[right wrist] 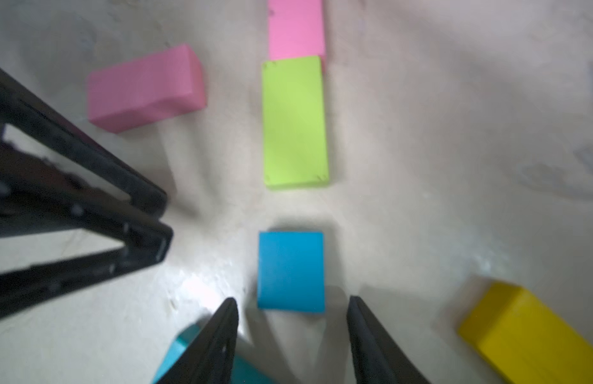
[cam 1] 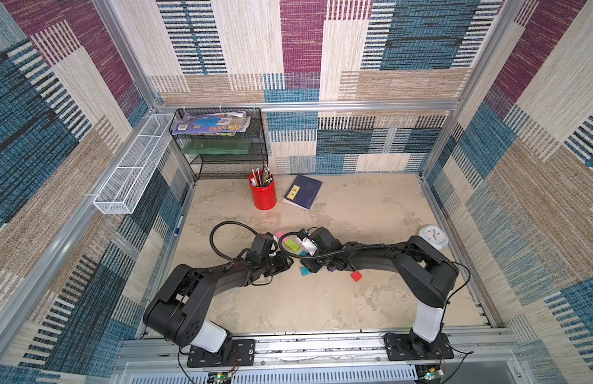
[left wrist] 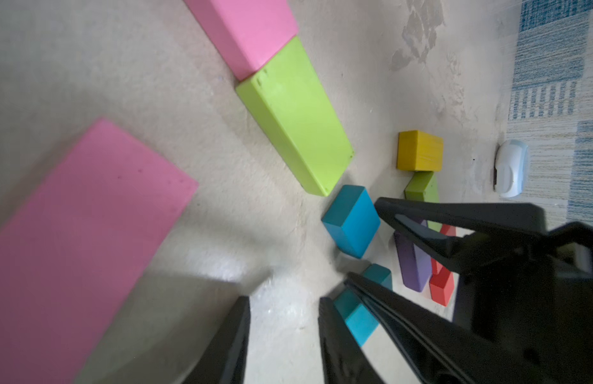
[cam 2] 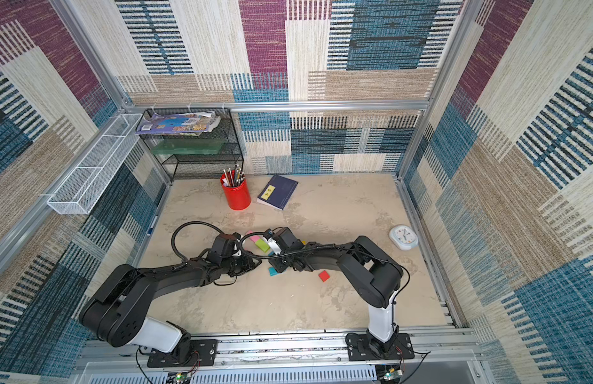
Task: Assemble the letter v with building blocks
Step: Assemble the building block at the center of the board.
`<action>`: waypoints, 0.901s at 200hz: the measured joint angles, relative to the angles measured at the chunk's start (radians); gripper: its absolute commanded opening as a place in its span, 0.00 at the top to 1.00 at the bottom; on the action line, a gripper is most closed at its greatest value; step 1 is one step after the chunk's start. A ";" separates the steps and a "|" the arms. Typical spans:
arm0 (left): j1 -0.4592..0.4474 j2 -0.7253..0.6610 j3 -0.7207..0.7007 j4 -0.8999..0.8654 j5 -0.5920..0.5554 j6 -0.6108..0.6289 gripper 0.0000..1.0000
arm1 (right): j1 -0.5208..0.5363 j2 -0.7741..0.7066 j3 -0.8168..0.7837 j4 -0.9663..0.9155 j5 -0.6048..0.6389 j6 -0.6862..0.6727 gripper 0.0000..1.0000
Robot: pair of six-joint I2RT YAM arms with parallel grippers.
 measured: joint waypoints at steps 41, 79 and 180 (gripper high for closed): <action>-0.026 0.013 -0.008 0.003 -0.008 -0.034 1.00 | -0.108 -0.078 -0.108 0.083 -0.142 0.081 0.89; -0.050 0.017 -0.017 0.034 -0.027 -0.050 1.00 | -0.114 -0.026 -0.138 0.127 -0.254 0.117 1.00; -0.086 0.053 -0.108 0.287 -0.070 -0.200 1.00 | -0.116 0.067 -0.130 0.288 -0.364 0.231 1.00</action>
